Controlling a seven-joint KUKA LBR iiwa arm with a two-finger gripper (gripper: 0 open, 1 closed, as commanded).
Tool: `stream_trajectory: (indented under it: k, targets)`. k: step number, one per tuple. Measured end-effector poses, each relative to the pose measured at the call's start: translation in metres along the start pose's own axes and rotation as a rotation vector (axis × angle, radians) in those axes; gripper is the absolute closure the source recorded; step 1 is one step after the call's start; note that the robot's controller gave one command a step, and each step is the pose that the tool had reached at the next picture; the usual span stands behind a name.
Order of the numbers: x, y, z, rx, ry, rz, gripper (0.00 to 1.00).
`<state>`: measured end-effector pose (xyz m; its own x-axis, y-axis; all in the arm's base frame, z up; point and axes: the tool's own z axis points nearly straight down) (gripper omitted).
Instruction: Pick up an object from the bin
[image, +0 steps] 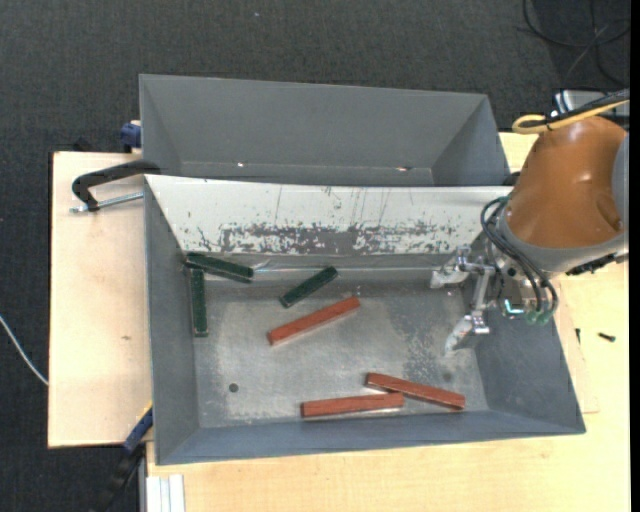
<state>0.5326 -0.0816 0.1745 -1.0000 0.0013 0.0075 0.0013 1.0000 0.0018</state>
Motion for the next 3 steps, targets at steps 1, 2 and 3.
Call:
stream_trajectory:
  k: [1,2,3]
  targets:
    - [-0.002,0.0,-0.004,0.001,-0.008,-0.001,0.0]
    - [0.018,0.039,0.04,0.003,-0.013,-0.073,0.0]
    - [0.023,0.059,0.056,-0.001,-0.003,-0.087,0.0]
